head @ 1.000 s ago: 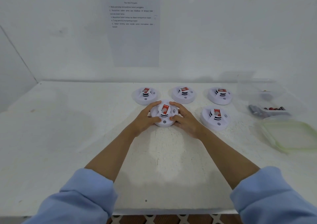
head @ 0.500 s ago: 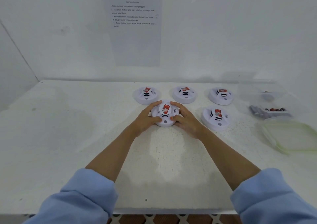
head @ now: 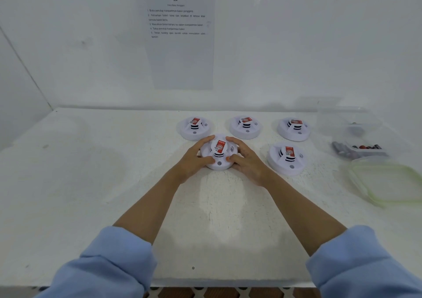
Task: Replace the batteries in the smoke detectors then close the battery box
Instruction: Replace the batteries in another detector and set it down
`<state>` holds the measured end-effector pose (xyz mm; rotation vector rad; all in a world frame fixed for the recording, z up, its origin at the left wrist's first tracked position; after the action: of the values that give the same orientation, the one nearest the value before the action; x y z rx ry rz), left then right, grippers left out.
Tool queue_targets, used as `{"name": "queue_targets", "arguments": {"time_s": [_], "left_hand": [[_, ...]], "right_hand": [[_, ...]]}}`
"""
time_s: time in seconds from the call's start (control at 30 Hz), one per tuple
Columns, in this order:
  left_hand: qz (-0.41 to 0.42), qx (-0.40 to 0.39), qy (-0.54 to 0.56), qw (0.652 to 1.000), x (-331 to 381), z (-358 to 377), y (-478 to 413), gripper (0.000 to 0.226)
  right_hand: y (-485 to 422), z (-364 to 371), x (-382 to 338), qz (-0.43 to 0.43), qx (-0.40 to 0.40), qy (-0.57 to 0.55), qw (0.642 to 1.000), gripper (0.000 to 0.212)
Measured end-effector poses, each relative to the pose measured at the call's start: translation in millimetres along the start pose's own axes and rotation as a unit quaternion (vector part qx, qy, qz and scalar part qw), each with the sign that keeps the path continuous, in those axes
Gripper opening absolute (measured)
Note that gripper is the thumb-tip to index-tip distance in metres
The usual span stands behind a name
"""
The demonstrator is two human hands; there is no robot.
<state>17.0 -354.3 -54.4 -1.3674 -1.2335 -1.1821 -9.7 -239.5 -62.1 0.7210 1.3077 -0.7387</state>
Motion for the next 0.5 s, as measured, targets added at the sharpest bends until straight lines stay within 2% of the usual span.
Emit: {"name": "queue_targets", "arguments": {"time_s": [0.5], "left_hand": [[-0.008,0.013,-0.020,1.000,-3.3,-2.1,-1.0,0.052]], "right_hand": [[-0.8,-3.7,0.5,-0.011,0.019,0.034,0.999,0.045]]}}
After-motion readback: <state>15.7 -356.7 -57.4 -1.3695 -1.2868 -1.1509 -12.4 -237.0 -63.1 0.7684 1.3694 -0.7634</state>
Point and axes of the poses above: each hand's wrist, its own y-axis away from the middle knuckle, its own z-axis out of the palm, x = y × z, the point moved 10 cm from there along -y, towards the middle knuckle, and after that the axes turned 1 degree about -x, right-handed, at the moved point
